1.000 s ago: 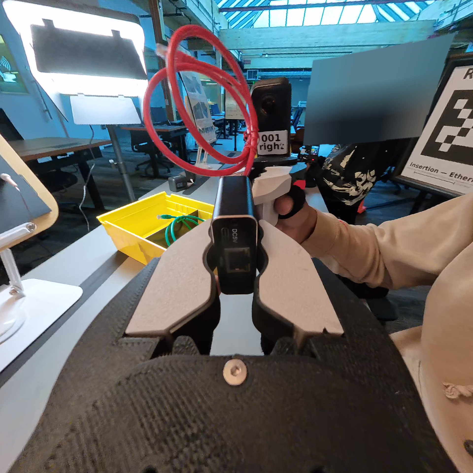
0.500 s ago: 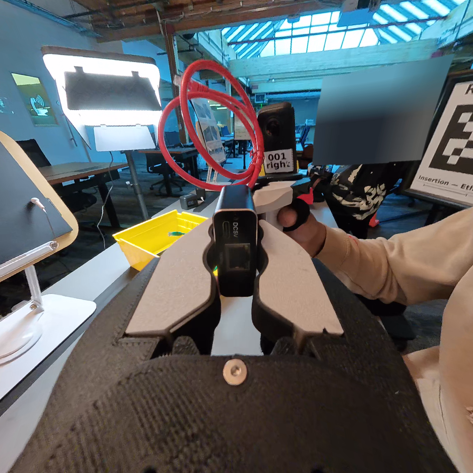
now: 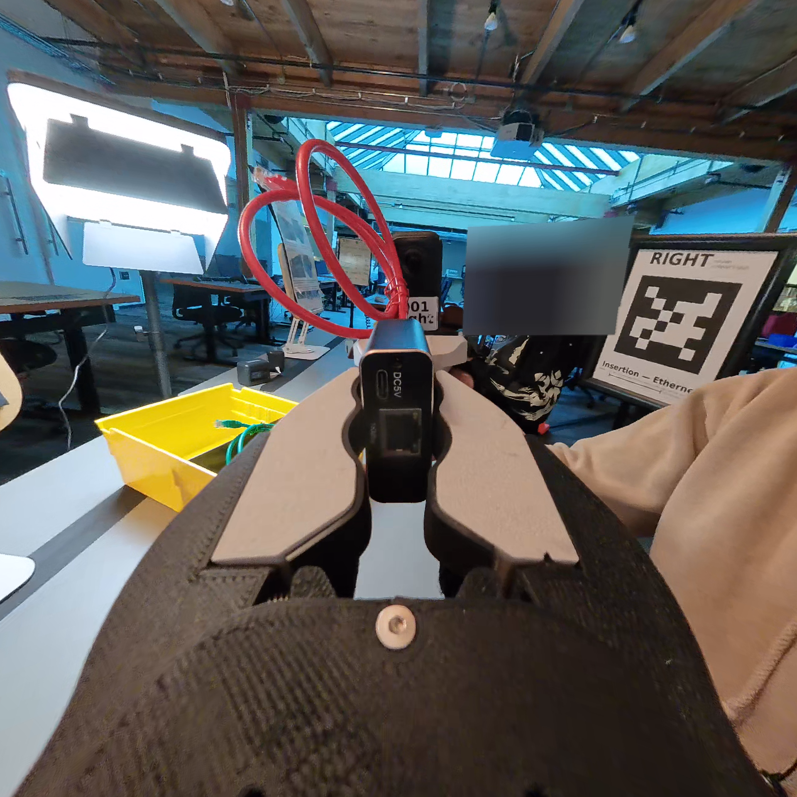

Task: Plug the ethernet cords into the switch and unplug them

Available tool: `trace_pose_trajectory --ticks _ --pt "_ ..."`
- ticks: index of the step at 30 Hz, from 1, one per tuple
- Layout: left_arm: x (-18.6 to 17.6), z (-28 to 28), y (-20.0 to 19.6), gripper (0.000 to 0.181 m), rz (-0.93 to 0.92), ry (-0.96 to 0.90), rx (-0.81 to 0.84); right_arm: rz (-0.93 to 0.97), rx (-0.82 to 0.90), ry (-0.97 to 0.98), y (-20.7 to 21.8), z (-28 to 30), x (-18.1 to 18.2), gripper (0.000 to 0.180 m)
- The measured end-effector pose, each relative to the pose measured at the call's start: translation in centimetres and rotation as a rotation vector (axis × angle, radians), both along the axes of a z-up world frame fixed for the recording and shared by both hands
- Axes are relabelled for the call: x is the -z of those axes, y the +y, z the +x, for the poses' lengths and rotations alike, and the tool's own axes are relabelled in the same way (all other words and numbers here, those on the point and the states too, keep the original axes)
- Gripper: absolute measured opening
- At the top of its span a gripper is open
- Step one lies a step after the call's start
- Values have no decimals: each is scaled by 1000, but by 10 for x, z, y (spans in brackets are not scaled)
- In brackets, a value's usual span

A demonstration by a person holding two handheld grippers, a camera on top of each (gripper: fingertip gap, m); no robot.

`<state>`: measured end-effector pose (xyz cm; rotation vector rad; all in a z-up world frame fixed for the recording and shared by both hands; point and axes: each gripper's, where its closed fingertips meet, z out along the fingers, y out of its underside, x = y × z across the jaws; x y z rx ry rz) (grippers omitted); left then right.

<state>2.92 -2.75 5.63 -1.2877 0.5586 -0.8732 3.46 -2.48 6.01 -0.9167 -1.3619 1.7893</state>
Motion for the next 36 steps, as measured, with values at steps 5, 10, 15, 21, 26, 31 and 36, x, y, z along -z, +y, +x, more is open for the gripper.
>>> trace_pose_trajectory --ticks 5,10,15,21,26,31,36 --pt "2 4 0 27 -4 7 1 -107 -69 27 0 4 -5 14" --pt "3 7 -1 27 -17 10 -1 -2 6 51 -1 6 -7 12" --pt "5 7 5 27 20 82 -118 81 111 73 6 3 -6 14" --pt "3 3 7 27 43 32 -130 139 223 155 11 0 -6 15" --pt "-25 -27 -9 27 126 -74 -116 140 409 153 61 18 -11 12" --pt "-38 -54 -19 27 135 36 -177 197 232 -19 40 6 7 13" --pt "-39 -68 -16 27 116 5 -220 78 234 -164 79 13 27 14"
